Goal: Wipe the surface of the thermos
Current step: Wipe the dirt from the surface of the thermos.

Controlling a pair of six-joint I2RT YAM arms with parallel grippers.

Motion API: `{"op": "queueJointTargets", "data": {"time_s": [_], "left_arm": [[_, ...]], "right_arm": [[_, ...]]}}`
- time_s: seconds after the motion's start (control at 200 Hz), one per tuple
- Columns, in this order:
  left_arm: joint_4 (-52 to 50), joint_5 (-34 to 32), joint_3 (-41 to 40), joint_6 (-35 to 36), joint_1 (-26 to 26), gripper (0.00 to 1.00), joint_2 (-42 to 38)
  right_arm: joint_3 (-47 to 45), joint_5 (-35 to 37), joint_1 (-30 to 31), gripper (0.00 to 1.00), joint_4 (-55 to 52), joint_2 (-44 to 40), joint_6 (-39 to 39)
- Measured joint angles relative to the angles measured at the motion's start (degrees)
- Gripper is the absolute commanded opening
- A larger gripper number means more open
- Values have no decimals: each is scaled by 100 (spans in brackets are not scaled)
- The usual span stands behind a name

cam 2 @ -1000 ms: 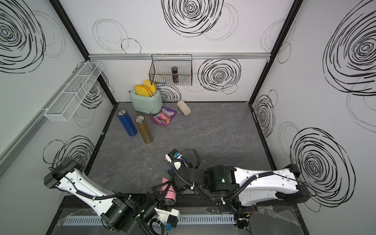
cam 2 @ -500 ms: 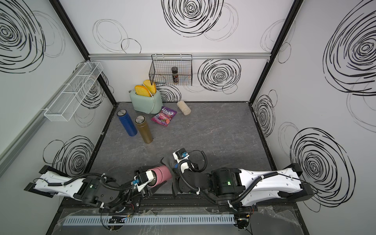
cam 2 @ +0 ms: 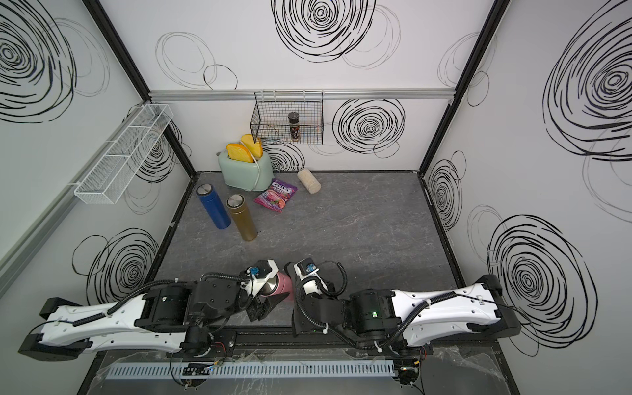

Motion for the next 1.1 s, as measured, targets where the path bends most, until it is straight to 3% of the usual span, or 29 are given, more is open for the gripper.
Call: {"op": "queueJointTargets", "data": {"time_s": [0.2,0.42,0.495,0.715,0.79,0.885,1.101], "left_arm": [[-203,597,63,-463,463,2,361],[-463,1099,63,-820,984,3,98],[-426,1255,63,-874,1139,3,44],[-299,1698,57,-955,1250,3,354],[-302,1773,48,-970,1250,3,407],[-330,1759,37,-970,1263,3,400],[-284,1823,15,-964,1307,3,295]], "right_arm": [[820,605,601,0,114,332,-164],[-498,833,710,0,-48,555,577],[-560,881,859,0,-214,671,636],[1272,1488,1198,0,-289,1349,-20],[1486,1696,1213,0,-179,1475,-140],[1134,1779,1185,0,-98,1480,20],[-603,1471,1139,0,-101,1368,802]]}}
